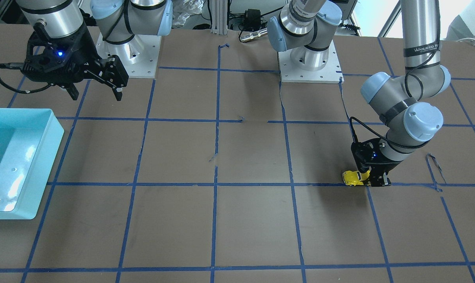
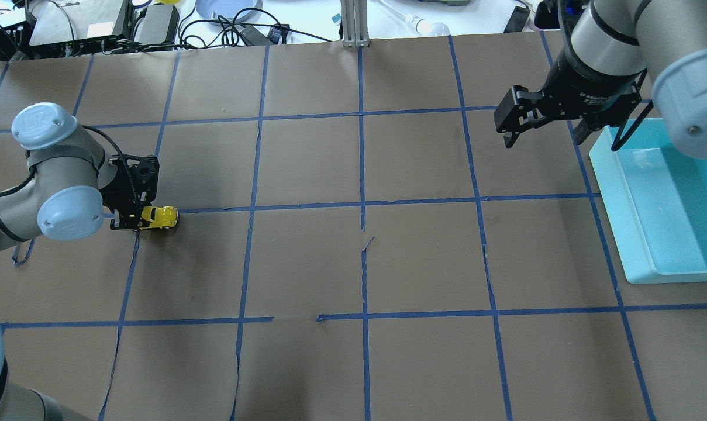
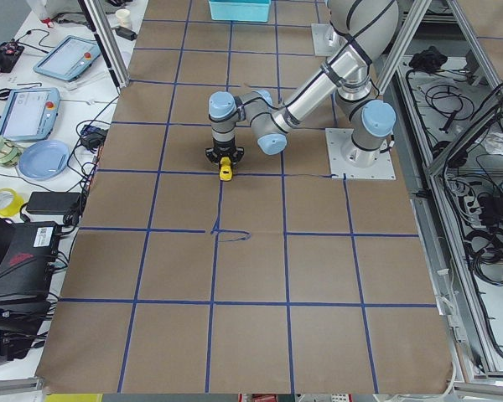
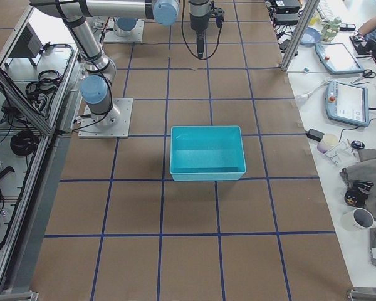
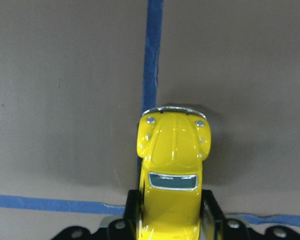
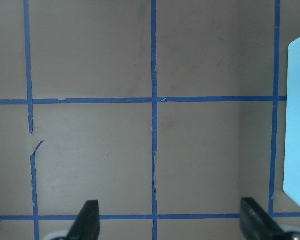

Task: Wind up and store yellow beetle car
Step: 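Release the car and lift the left gripper away, then move the right gripper down onto the car near the bin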

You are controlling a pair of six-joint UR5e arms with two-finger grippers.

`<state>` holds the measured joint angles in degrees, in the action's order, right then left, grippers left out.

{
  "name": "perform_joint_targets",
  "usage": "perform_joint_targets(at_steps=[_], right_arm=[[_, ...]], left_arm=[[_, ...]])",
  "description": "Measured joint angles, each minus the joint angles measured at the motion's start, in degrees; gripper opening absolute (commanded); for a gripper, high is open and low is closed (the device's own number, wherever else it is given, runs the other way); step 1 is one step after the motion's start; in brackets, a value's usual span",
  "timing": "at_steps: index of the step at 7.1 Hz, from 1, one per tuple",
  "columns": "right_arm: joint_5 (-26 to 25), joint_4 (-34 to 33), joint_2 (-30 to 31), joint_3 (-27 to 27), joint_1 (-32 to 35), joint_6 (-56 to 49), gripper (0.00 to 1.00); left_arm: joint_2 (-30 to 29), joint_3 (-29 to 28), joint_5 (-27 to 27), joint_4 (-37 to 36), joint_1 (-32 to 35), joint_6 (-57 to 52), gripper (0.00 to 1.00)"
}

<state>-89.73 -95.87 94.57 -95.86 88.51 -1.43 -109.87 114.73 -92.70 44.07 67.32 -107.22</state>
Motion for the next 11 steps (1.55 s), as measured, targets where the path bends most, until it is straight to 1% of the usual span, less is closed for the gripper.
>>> perform_joint_targets(at_steps=[1,5,6,7,8,11], right_arm=[[0.0,-0.6,0.0,-0.01,0.0,-0.08,1.0],[-0.04,-1.13,0.0,-0.36,0.04,0.01,1.0],[-0.08,-1.21,0.0,-0.36,0.01,0.02,1.0],[-0.09,-1.25,0.0,-0.33,0.01,0.02,1.0],[-0.09,-1.16,0.0,-0.32,0.0,0.02,1.0],[-0.09,-1.72,-0.01,-0.33,-0.05,-0.07,1.0]], left_arm=[[-0.03,-0.13,0.04,-0.13,-0.13,0.29,0.94],[0.25,-0.46,0.21,-0.95,-0.17,0.82,0.94],[0.73,-0.64,0.41,-0.79,0.21,1.61,0.94],[1.73,-1.61,0.74,0.4,1.67,4.6,0.94],[2.93,-4.0,1.32,4.2,4.26,10.25,0.94],[5.78,-16.49,2.5,23.79,14.31,35.39,0.94]])
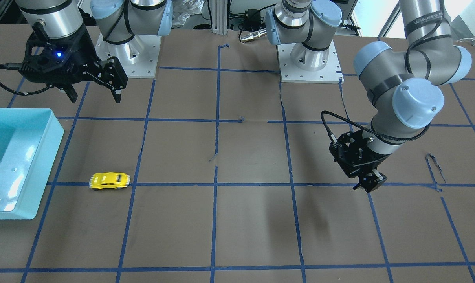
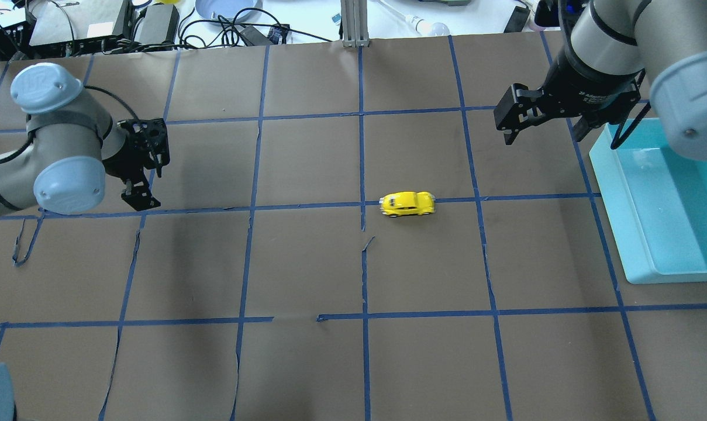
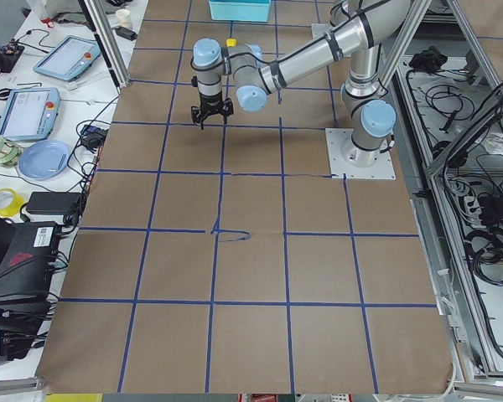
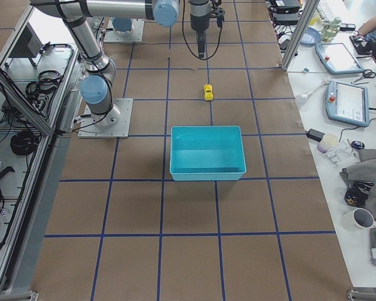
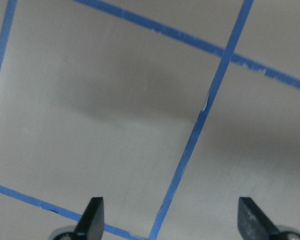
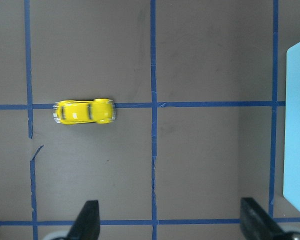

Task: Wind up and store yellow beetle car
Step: 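Move the right gripper down onto the car near the bin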

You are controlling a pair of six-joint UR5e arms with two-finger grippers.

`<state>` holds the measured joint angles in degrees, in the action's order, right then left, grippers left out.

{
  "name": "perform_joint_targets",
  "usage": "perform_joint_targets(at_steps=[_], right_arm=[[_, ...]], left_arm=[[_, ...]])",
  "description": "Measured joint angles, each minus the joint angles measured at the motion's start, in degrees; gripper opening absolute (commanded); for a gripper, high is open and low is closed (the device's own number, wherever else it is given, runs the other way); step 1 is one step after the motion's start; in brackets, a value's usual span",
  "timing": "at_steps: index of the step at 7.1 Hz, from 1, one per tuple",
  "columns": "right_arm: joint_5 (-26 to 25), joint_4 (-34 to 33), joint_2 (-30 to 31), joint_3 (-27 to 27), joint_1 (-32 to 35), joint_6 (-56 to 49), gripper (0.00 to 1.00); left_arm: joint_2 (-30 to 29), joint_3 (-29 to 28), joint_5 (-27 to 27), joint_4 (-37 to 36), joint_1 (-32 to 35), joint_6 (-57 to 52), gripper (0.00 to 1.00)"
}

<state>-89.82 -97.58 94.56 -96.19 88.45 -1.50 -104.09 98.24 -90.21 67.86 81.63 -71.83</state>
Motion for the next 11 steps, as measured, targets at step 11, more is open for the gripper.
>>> perform_joint_targets(at_steps=[11], right_arm=[[-8.36,-13.8,-12.77,-5.08,-4.49,-49.18,1.0]], left_arm=[[15.46,-11.17,-1.52,18.96,6.71,67.12,1.0]])
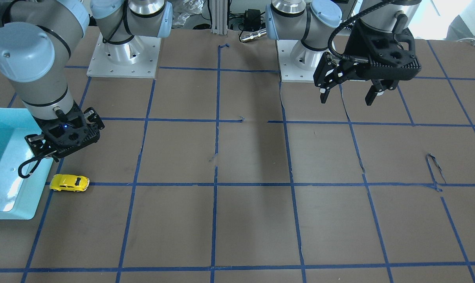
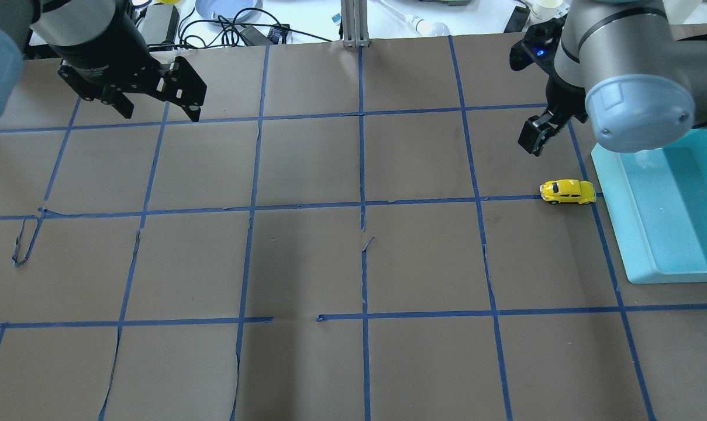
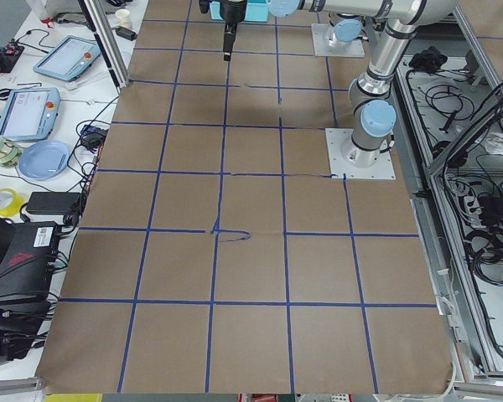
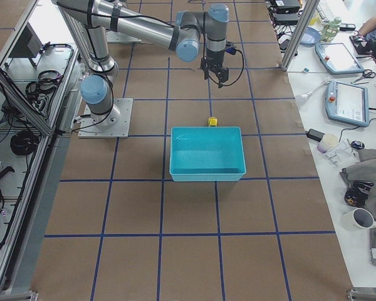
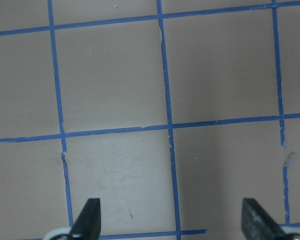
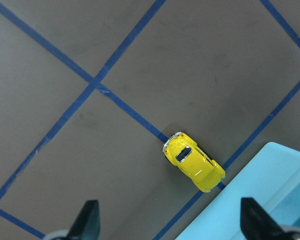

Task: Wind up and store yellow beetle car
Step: 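Move the right gripper down onto the car near the bin, then grasp the car with the right gripper and lift it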

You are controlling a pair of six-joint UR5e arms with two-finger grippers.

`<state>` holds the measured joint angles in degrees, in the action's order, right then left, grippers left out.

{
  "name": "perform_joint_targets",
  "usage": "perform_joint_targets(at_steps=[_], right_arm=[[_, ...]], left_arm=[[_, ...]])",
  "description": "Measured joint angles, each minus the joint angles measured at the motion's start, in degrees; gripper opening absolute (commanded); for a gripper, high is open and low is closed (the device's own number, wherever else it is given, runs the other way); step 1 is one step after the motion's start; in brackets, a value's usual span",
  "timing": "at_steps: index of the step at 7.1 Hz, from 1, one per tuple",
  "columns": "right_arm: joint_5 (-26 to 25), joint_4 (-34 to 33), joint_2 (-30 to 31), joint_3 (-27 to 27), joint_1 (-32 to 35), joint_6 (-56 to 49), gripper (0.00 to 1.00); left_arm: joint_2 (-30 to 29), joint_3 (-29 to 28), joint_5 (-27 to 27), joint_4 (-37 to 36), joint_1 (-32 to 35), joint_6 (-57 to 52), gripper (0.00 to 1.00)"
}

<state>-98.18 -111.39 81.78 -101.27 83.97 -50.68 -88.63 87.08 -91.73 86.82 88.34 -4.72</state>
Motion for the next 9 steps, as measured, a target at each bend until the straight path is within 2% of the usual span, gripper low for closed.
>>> perform_joint_targets(at_steps=[2,4,6,9], right_arm=[[4.05,-1.85,-2.54,-1.93,-3.65,-14.34,1.0],[4.86,-5.82,-5.05,-3.71,-8.16,-26.41,1.0],[4.16,-10.2,-8.72,-4.15,-9.82,-31.9,1.0],[2.74,-13.5,-12.67,-4.25,-10.04,-32.95,1.0]], left_arm=[[0.39,0.52,-0.51,0.08,-0.37,1.46,1.0],[0.52,0.83,-0.57,0.12,-0.48,2.08,1.0],[0.55,0.89,-0.38,0.01,-0.39,2.14,1.0],[0.56,0.85,-0.22,-0.09,-0.36,2.08,1.0]])
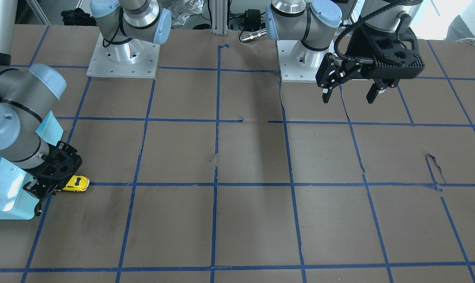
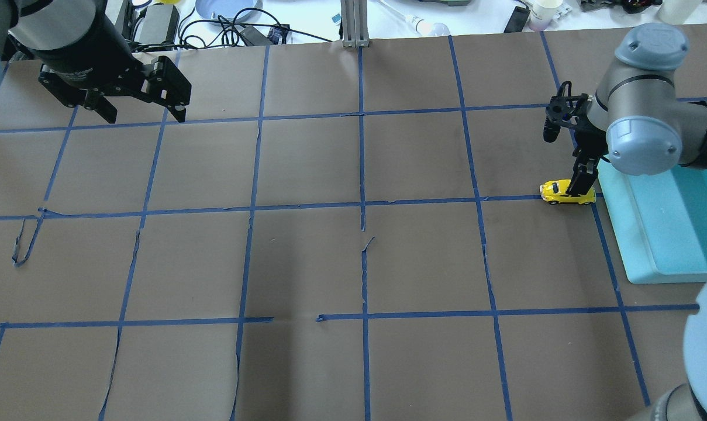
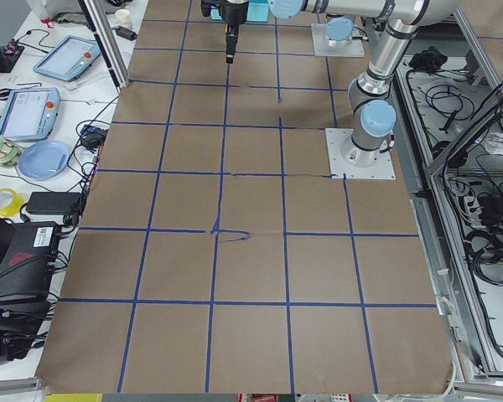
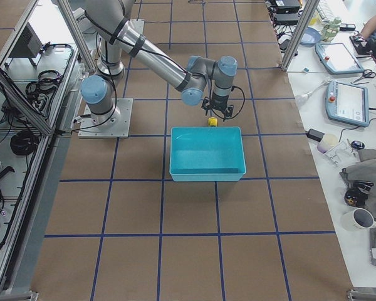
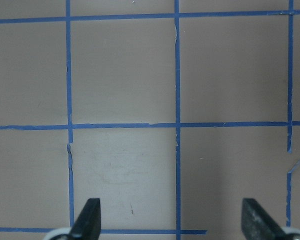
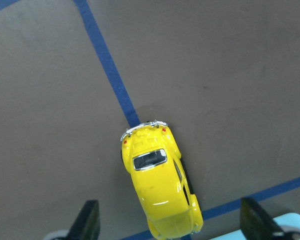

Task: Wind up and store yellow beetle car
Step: 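Grasp the car with the right gripper and lift it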

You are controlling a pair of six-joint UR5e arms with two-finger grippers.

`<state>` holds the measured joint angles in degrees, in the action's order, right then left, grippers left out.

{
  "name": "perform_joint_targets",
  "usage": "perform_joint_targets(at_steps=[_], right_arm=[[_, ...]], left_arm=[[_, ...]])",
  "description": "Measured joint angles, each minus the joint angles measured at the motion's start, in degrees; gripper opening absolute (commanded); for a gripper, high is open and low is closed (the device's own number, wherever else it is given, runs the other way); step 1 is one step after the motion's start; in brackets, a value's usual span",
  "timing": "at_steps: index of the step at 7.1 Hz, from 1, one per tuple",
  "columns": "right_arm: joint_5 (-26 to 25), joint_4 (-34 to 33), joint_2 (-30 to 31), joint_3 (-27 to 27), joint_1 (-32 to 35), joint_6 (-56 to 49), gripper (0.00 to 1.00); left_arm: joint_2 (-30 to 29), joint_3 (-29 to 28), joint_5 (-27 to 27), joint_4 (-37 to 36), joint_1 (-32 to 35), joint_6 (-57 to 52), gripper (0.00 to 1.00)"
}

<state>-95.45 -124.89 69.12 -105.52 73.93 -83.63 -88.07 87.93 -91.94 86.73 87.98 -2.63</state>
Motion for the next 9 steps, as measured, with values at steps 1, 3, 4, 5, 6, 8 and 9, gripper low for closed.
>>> perform_joint_targets(at_steps=[1,3,4,5,6,8,9], right_arm=[[-0.06,-0.29,-0.83,-0.05,-0.04,-0.03,1.0],[0.02,-0.52,-2.17,-0.24,-0.85,-0.04,1.0],[0.06,-0.97,-2.92,-0.37,-1.34,-0.03,0.85],[0.15,-1.65,-3.64,-0.46,-1.57,0.03,0.5],[0.28,-1.98,-4.07,-0.56,-1.64,0.09,0.1],[0.11,-2.14,-4.17,-0.67,-1.68,0.13,0.0],[0.07,-2.06,-3.92,-0.64,-1.67,0.09,0.0]], left_arm=[[0.0,-0.08,0.02,-0.04,0.0,0.0,1.0],[0.0,-0.08,0.08,-0.06,0.0,0.05,1.0],[0.0,-0.06,0.09,-0.07,0.0,0.07,1.0],[0.0,-0.02,0.1,-0.07,0.05,0.08,1.0],[0.0,0.0,0.12,-0.07,0.14,0.08,1.0],[0.0,0.02,0.13,-0.07,0.24,0.12,1.0],[0.0,0.02,0.14,-0.07,0.26,0.11,1.0]])
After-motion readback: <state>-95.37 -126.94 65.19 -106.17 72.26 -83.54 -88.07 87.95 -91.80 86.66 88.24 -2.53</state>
